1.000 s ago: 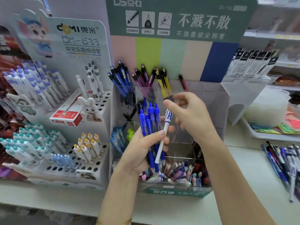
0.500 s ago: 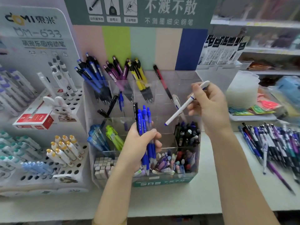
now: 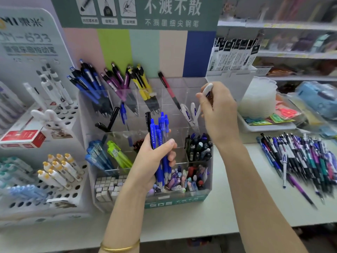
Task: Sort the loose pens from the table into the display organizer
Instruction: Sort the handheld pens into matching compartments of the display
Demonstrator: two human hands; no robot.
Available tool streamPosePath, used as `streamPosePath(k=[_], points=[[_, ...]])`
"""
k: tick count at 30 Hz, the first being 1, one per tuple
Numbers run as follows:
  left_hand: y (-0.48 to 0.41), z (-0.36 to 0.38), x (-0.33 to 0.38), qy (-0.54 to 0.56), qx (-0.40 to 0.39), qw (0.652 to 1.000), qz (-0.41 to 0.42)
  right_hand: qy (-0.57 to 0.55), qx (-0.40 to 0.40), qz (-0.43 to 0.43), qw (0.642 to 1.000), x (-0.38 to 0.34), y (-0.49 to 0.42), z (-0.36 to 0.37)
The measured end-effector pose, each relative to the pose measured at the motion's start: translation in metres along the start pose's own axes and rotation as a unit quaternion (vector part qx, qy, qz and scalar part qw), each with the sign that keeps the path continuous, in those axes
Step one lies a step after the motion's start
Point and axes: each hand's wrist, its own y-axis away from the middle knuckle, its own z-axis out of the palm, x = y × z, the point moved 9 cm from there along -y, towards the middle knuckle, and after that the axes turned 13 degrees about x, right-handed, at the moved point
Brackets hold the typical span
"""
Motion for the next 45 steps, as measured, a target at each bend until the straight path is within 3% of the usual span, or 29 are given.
streamPosePath(k=[4,9,14,16,19,22,26,30,32,37,42,45], points=[[0.0,0.007,-0.002,-0.054,-0.005,0.998,0.017,0.062,-0.075,0.043,0.994,0.019,0.012,0.027],[0.002,0.009,0.0,-0.133,0.015,0.989,0.055,0.152,-0.121,0.024,0.981,0.032,0.026,0.041],[0.002,-0.003,0.016,-0.264,0.108,0.941,0.181,-0.004,-0.022,0.026,0.999,0.0,0.018,0.015],[0.004,-0.006,0.023,-0.304,0.134,0.919,0.214,-0.1,-0.102,0.073,0.987,-0.015,0.024,0.026],[0.008,-0.017,0.03,-0.341,0.166,0.897,0.227,-0.165,-0.269,0.126,0.94,-0.033,0.045,0.056],[0.011,-0.029,0.036,-0.347,0.182,0.893,0.221,-0.194,-0.298,0.152,0.922,-0.039,0.051,0.069],[0.01,-0.047,0.04,-0.346,0.189,0.899,0.189,-0.257,-0.257,0.204,0.909,-0.048,0.047,0.084],[0.018,-0.077,0.034,-0.33,0.205,0.909,0.149,-0.359,-0.073,0.28,0.887,-0.044,0.015,0.081],[0.023,-0.093,0.033,-0.299,0.218,0.92,0.131,-0.372,-0.008,0.263,0.89,-0.048,0.007,0.079],[0.031,-0.121,0.047,-0.228,0.262,0.928,0.138,-0.285,-0.068,0.14,0.946,-0.082,0.029,0.113],[0.038,-0.132,0.053,-0.171,0.271,0.938,0.131,-0.293,-0.045,0.11,0.949,-0.097,0.029,0.116],[0.038,-0.137,0.053,-0.14,0.275,0.943,0.123,-0.245,-0.111,0.085,0.96,-0.102,0.042,0.135]])
